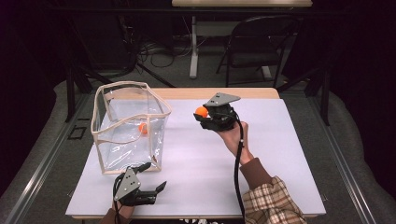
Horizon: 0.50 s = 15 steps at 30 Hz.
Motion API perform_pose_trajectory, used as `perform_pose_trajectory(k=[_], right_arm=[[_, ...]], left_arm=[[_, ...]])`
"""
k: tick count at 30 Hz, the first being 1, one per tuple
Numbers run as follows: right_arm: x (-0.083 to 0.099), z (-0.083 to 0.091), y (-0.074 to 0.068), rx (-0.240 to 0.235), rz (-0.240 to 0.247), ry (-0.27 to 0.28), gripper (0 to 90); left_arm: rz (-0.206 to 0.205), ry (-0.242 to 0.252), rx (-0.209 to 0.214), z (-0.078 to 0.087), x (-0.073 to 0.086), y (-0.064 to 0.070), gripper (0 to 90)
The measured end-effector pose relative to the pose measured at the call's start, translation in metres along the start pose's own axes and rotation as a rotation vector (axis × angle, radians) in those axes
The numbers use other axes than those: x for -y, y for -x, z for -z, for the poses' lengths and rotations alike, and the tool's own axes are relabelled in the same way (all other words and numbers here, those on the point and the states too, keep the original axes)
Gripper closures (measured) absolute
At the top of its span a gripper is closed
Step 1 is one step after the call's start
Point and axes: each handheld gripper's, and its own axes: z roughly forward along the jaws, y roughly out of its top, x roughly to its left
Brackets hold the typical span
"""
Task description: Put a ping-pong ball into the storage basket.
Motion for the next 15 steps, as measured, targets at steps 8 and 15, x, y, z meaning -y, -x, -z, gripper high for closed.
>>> perform_pose_trajectory(k=[8,15], right_arm=[[-0.008,-0.004,-0.004,-0.004,0.011,0.007,50.9],[-0.012,-0.005,-0.002,-0.007,0.008,0.013,50.9]], left_arm=[[0.002,0.002,0.004,0.0,0.0,0.0,16.1],[-0.001,0.002,0.005,-0.001,0.0,0.0,16.0]])
